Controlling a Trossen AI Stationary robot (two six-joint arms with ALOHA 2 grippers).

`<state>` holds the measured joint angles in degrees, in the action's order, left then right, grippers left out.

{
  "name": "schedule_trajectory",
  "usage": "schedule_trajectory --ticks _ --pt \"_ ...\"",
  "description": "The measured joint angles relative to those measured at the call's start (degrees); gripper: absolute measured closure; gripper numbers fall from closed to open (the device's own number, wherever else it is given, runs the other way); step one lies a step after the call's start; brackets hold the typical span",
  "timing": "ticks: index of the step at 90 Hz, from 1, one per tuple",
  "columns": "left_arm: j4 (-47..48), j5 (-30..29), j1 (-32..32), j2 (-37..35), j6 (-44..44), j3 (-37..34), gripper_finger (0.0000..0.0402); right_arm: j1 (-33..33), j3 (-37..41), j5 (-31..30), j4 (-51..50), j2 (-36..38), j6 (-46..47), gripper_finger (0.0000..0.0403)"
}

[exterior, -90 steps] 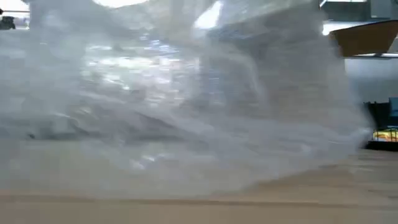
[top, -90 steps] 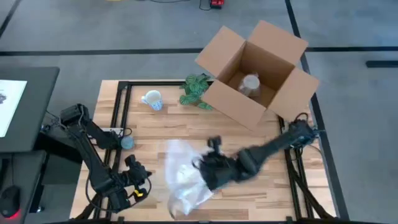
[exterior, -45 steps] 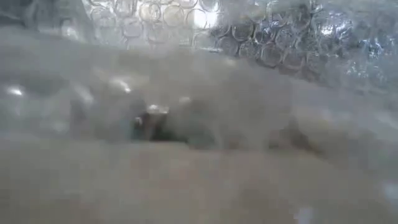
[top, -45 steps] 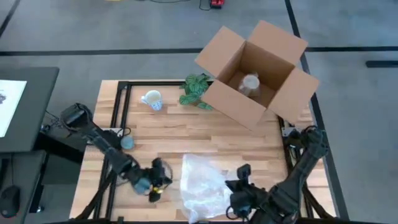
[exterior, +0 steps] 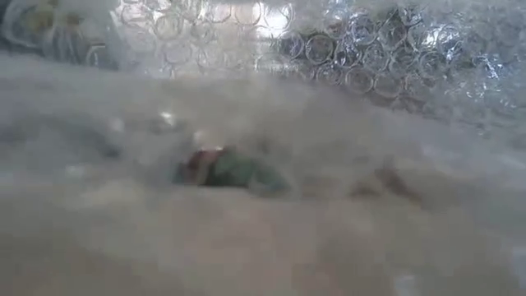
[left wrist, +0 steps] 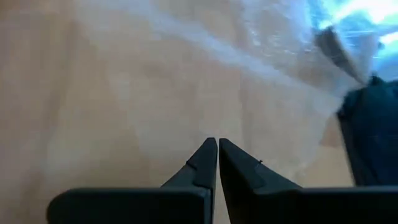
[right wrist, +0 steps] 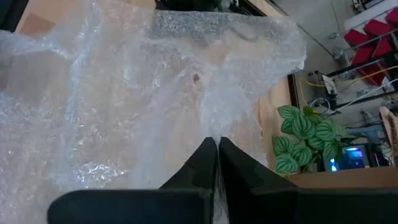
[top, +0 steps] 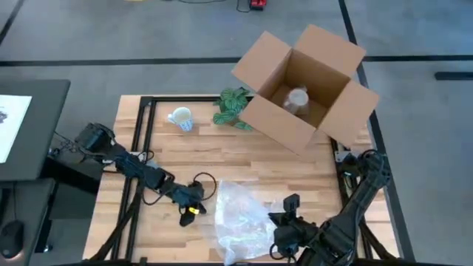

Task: Wrap mug
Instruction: Prepare the bubble wrap

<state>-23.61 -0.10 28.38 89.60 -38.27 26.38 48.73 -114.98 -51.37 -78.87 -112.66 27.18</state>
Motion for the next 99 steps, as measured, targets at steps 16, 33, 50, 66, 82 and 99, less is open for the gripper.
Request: schedule_trajectory --ticks 16,33,50,66,82,99 --pt "0.77 -2.45 -0.63 8.08 1.54 3.39 0.0401 -0.37 0.00 0.02 -0.24 0.00 0.04 0.0403" --pt "8.45 -9.10 -1.31 6.40 0.66 3.95 0.0401 -0.45 0.00 0.04 -0.44 -0.02 0.00 0.0403" --pt "40.82 -30.05 -0.58 -7.18 -9.44 3.39 0.0401 -1.25 0.33 -0.83 0.21 -0.02 -0.69 0.0403" --pt "68.80 -38.94 0.85 -19.65 -28.15 3.21 0.0402 -3.61 6.28 -5.53 3.69 -0.12 -3.66 0.0403" --pt "74.35 -42.85 4.59 -25.45 -35.68 3.18 0.0402 -7.36 15.16 -5.47 7.32 -0.12 -2.41 0.0403" --pt "63.14 -48.02 8.55 -26.30 -32.24 3.18 0.0402 -6.92 19.95 -1.89 7.97 -0.15 -0.20 0.0391"
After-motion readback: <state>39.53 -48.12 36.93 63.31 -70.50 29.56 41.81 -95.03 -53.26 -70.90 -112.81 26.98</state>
